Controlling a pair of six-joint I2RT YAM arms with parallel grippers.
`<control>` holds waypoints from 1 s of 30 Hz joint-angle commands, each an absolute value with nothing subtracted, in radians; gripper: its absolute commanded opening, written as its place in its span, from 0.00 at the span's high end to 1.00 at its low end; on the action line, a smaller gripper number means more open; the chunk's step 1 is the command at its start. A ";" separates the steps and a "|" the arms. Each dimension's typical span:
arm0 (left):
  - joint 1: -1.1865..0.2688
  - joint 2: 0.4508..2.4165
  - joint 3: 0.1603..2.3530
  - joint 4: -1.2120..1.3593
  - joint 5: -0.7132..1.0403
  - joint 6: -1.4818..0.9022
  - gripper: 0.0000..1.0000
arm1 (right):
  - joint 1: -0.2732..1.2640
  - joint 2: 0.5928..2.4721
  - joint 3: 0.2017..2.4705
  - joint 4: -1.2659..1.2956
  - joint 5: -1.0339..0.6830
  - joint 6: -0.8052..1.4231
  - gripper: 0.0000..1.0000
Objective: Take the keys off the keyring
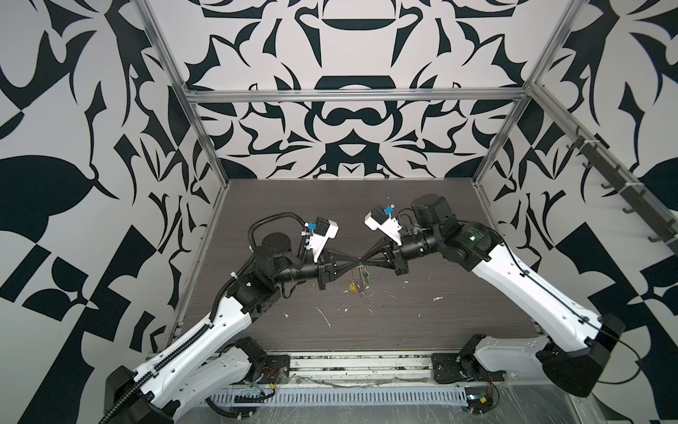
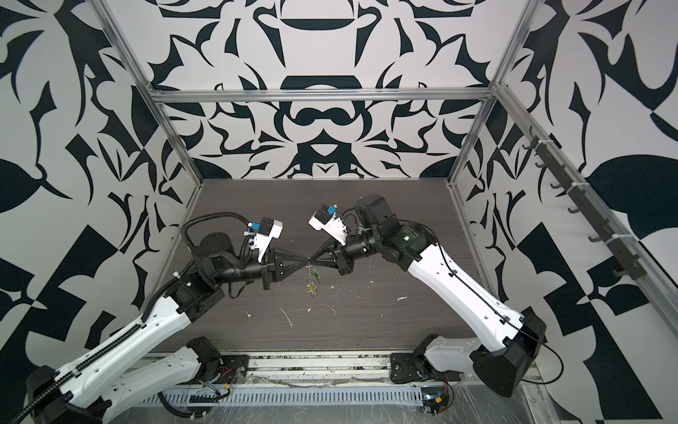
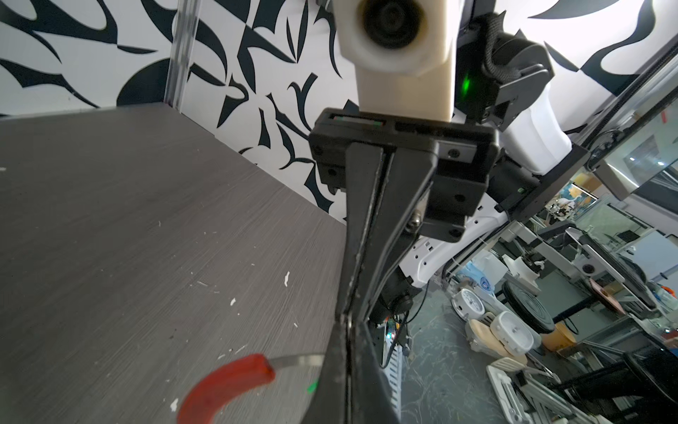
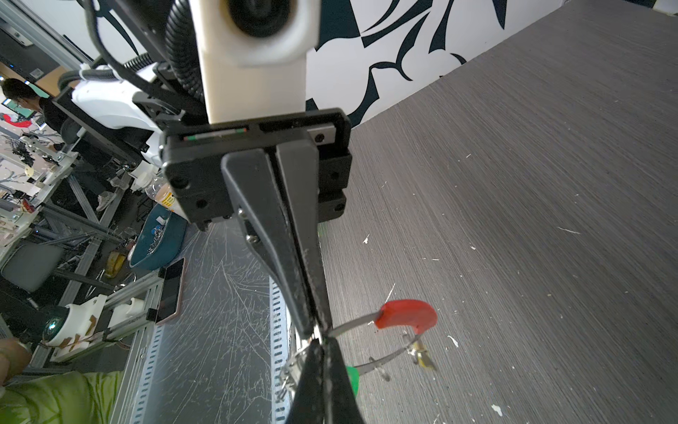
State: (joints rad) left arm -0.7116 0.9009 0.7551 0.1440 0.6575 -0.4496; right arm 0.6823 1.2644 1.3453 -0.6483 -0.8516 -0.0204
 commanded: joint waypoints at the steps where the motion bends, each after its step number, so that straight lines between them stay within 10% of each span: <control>1: -0.716 0.893 0.765 0.196 0.666 -0.451 1.00 | 0.690 1.249 1.362 -0.519 -0.823 0.033 1.00; 11: -0.716 0.756 0.689 0.263 0.514 -0.430 1.00 | 0.692 1.073 1.151 -0.165 -0.723 0.212 0.55; 30: -0.716 0.692 0.635 0.403 0.415 -0.476 1.00 | 0.848 1.089 1.008 0.061 -0.652 0.247 0.55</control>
